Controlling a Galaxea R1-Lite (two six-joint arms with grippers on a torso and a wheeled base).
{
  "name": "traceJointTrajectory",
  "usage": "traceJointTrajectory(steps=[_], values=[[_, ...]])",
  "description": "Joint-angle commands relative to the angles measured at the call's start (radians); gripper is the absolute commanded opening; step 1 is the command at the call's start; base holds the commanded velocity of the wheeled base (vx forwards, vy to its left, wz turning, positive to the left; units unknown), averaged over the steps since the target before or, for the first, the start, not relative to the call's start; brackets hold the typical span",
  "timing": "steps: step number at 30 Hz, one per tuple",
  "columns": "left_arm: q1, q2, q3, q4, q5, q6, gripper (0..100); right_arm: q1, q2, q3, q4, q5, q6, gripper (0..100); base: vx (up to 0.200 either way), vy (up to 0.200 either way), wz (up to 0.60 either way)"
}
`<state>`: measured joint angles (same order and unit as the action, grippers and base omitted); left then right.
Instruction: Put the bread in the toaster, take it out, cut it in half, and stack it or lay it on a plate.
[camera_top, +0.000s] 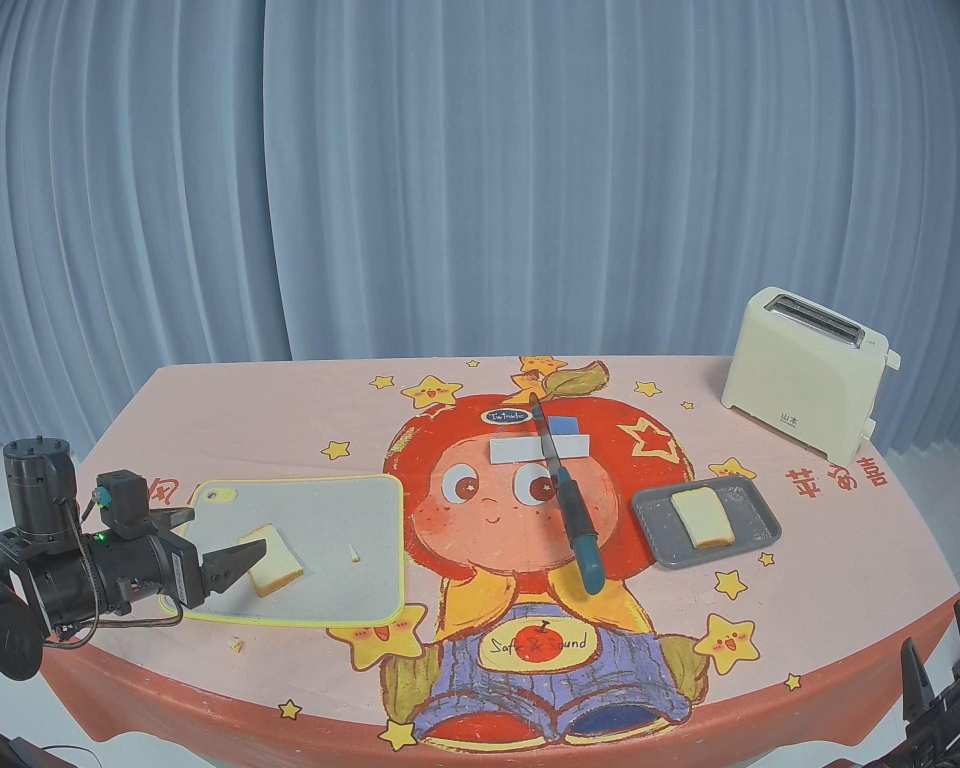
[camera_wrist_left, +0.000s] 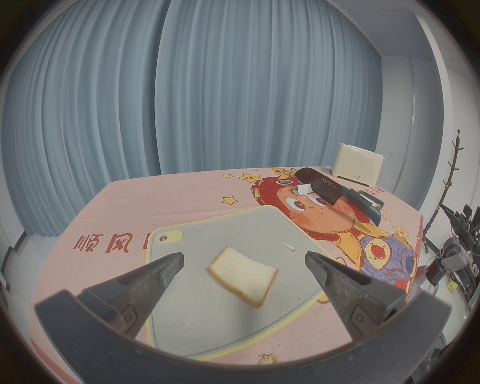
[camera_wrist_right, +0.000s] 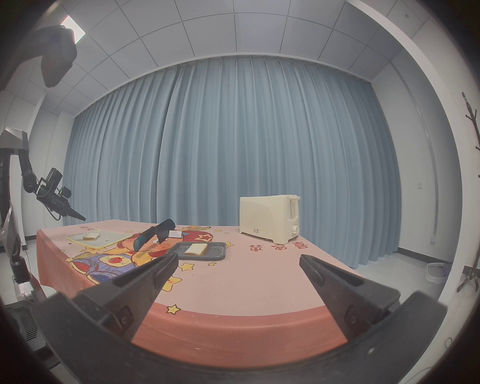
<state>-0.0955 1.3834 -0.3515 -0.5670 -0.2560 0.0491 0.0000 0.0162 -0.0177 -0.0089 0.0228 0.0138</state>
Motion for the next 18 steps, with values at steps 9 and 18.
traceJointTrajectory(steps=[9,18], values=[[0.0,0.032,0.011,-0.001,0.001,0.0,100,0.0,-0.009,0.018,0.0,0.0,0.0,100,0.0,0.0,0.0],[0.002,0.054,0.022,-0.001,0.158,-0.009,100,0.0,-0.009,0.018,0.0,0.0,0.0,100,0.0,0.0,0.0]])
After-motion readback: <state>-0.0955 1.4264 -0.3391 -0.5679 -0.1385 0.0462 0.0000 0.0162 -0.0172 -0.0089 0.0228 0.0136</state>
